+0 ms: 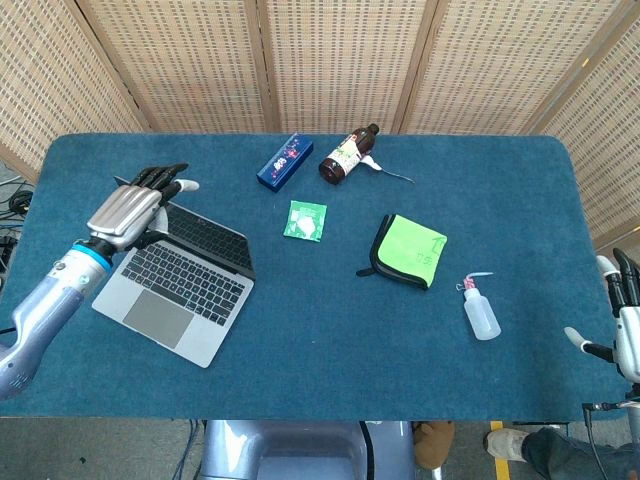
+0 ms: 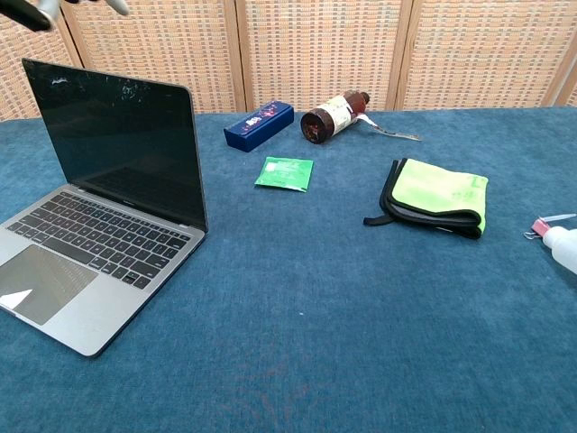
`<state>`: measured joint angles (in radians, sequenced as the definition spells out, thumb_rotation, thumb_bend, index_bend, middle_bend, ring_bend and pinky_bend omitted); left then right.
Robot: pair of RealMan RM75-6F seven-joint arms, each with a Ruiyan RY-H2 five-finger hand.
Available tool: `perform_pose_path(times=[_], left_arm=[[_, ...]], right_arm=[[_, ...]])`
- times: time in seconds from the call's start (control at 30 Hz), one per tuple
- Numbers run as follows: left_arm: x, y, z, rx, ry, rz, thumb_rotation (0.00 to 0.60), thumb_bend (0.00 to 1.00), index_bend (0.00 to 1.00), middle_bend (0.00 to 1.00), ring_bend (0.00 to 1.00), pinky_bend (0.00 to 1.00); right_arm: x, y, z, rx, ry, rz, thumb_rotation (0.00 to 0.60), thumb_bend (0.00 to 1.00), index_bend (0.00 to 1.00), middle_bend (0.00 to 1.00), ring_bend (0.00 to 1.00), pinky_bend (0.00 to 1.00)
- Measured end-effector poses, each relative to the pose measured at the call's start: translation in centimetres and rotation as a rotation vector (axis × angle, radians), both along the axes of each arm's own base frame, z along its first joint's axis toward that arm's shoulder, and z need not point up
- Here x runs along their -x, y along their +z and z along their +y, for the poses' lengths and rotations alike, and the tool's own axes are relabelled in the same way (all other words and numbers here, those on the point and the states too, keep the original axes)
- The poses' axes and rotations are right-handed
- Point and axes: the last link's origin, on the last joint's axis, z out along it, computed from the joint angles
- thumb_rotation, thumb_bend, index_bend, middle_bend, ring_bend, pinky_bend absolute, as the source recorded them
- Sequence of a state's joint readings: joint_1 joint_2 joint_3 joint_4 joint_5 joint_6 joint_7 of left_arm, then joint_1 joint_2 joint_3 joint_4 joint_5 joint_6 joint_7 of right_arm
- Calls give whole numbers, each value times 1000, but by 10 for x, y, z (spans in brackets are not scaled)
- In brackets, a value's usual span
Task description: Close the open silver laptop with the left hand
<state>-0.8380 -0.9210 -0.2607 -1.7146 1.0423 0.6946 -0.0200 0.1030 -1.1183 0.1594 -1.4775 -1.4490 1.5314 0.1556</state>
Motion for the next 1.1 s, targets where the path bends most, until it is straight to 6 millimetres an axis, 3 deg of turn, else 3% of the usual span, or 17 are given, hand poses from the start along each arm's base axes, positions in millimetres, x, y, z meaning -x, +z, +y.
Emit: perform_pose_path(times=[0.2, 0.47, 0.67, 0.8, 1.1], left_arm=[[-16, -20, 18, 44, 18, 49, 600, 1000, 172, 0, 0, 0], [-12, -49, 26, 102, 56, 97, 600, 1000, 172, 9, 0, 0], [-8, -51, 25, 124, 64, 134, 600, 1000, 172, 84, 13, 0], [-8, -48, 23, 133, 77, 129, 600, 1000, 172, 158, 75, 38], [1, -38, 15, 159, 106, 123, 600, 1000, 175, 206, 117, 104]], right_arm=[[3, 0, -3, 5, -18, -1, 600, 0, 6, 0, 0, 0], [9, 0, -6, 5, -41, 1, 600, 0, 6, 0, 0, 0], [9, -1, -8, 4, -46, 2, 600, 0, 6, 0, 0, 0], [10, -1, -8, 3, -49, 3, 600, 0, 6, 0, 0, 0], [10, -3, -8, -4, -49, 2, 600, 0, 6, 0, 0, 0]])
